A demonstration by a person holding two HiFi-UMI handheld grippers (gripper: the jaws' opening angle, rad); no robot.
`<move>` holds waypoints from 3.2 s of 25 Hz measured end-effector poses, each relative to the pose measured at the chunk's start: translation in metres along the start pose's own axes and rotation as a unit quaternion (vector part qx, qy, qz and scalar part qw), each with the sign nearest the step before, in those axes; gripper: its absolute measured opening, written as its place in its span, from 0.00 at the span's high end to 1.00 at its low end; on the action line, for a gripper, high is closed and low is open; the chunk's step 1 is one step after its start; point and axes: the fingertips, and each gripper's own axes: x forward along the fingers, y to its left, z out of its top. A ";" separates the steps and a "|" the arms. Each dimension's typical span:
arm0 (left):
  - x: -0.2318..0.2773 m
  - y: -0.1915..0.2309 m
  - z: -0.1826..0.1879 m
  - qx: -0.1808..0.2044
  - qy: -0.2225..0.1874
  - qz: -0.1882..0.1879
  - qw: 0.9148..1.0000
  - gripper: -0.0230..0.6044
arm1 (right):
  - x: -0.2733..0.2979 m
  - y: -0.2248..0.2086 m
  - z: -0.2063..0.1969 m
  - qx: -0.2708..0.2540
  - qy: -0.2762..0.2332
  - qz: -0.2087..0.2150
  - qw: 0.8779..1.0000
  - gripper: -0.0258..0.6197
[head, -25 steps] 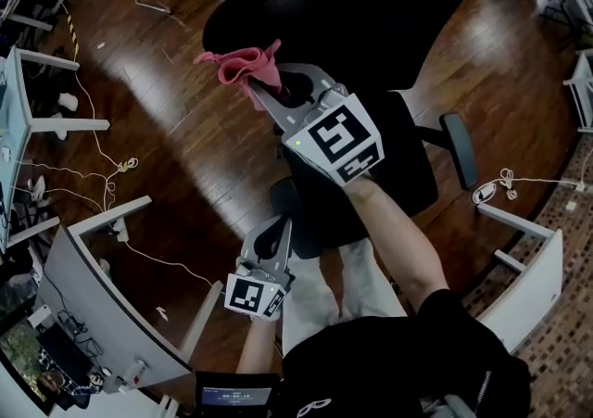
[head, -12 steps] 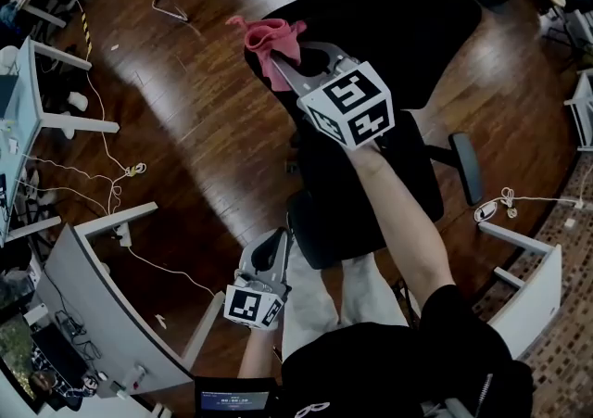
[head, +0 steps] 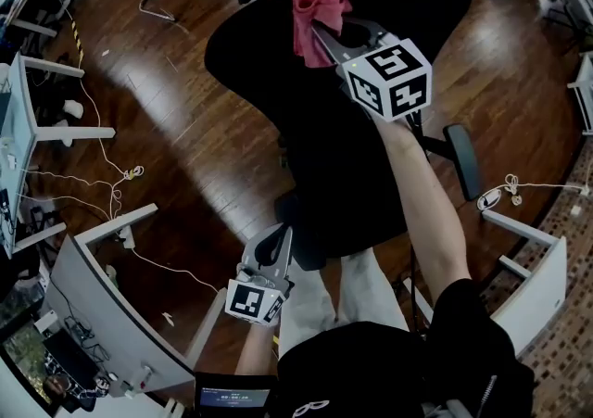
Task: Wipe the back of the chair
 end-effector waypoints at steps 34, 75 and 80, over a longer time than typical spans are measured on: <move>0.104 -0.083 -0.015 0.000 0.039 -0.017 0.999 0.98 | -0.158 -0.233 -0.104 -0.060 0.082 -0.222 0.970 0.88; 0.064 -0.032 -0.013 -0.013 0.040 -0.029 0.999 0.98 | -0.013 -0.004 -0.092 -0.047 0.069 -0.018 0.996 0.88; 0.083 -0.060 -0.021 -0.008 0.047 -0.033 0.998 0.98 | -0.056 -0.076 -0.118 -0.036 0.079 -0.064 0.994 0.88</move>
